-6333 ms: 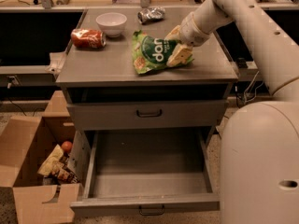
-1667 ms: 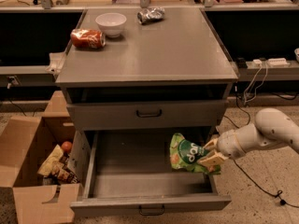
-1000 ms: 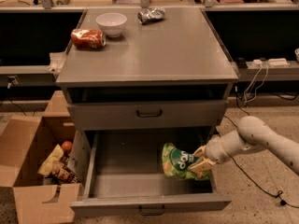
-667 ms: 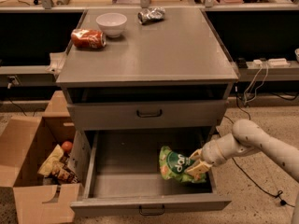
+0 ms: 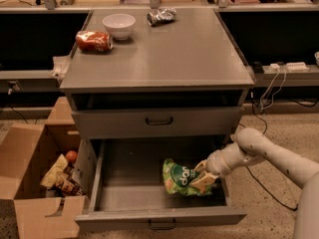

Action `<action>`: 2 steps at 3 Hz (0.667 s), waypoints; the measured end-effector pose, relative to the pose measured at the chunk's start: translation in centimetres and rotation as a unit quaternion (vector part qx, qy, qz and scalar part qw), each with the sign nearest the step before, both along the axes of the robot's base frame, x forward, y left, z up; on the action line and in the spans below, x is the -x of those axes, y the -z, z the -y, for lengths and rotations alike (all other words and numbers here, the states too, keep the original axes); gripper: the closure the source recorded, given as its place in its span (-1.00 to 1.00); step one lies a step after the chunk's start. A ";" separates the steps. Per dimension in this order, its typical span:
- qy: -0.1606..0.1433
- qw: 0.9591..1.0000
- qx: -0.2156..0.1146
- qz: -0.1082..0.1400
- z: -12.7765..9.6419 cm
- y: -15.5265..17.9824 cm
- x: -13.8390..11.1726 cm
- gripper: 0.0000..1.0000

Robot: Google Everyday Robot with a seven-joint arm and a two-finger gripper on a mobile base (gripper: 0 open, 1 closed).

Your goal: Place green rice chip bag into middle drawer

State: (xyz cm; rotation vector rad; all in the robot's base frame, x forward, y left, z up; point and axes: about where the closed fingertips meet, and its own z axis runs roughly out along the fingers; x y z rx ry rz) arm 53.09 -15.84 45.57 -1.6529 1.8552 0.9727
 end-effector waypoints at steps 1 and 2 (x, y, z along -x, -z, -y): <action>-0.013 1.000 -0.001 -0.003 -1.0 0.5 -0.4 0.65; -0.019 1.000 -0.005 -0.005 -1.6 0.8 -0.6 0.18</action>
Offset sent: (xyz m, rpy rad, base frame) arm 0.0117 0.0191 -0.0081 0.0144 0.0080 0.0446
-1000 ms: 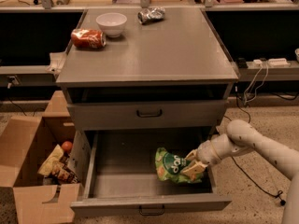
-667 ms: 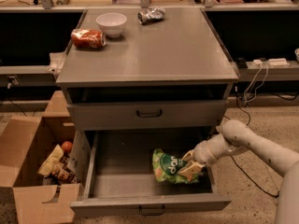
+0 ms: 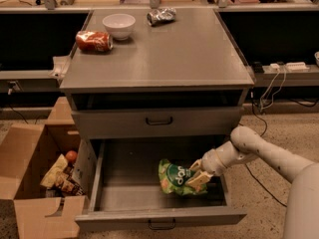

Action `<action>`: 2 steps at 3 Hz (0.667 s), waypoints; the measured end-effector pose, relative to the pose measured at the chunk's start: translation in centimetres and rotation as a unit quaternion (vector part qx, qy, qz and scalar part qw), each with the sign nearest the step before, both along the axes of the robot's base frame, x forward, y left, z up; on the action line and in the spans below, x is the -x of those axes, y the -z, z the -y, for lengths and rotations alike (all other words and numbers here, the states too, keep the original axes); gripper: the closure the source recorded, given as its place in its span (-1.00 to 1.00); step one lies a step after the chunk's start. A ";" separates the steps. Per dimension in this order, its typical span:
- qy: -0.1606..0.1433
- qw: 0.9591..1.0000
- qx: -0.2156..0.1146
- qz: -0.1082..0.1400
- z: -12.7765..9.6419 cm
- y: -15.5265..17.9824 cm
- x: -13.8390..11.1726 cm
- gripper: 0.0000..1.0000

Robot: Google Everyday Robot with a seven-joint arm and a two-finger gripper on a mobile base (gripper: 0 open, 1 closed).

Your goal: Place green rice chip bag into middle drawer

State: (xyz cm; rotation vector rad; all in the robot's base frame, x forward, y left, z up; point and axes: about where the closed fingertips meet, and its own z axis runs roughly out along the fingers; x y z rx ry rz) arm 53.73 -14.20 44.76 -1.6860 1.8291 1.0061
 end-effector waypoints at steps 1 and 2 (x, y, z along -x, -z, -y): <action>-0.002 1.000 -0.001 -0.001 -0.2 0.1 -0.1 -0.28; -0.003 1.000 -0.007 0.004 -0.5 -0.3 -0.1 -0.90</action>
Offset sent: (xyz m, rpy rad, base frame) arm 0.0056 0.0068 0.0052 0.0194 -0.0117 0.0003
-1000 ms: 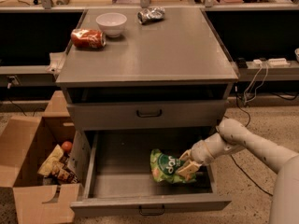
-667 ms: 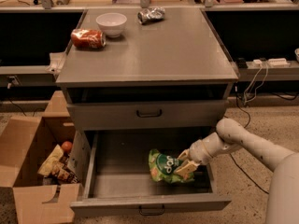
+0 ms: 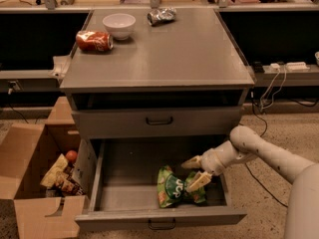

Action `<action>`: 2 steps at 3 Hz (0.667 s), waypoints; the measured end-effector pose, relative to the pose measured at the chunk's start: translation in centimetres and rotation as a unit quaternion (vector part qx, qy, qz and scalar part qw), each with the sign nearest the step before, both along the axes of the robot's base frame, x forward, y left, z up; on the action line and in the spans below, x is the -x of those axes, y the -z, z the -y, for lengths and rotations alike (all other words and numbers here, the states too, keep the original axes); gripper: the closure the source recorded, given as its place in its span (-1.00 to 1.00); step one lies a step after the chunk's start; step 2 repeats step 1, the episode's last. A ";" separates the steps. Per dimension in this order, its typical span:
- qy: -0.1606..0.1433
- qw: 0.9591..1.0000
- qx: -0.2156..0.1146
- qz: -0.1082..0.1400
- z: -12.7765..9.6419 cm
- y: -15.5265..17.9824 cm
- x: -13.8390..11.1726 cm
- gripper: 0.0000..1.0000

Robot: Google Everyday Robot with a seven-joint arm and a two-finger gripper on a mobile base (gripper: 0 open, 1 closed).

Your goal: Place green rice chip bag into middle drawer

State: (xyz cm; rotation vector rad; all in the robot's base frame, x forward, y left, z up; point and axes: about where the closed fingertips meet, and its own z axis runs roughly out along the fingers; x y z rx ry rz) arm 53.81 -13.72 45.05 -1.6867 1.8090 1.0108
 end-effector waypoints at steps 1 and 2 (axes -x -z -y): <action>-0.004 1.000 -0.014 0.017 -0.4 -1.2 0.2 -1.00; -0.004 1.000 -0.014 0.017 -0.4 -1.2 0.2 -1.00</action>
Offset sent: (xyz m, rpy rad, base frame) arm 0.0000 0.0000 0.0000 0.0000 0.0000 0.0000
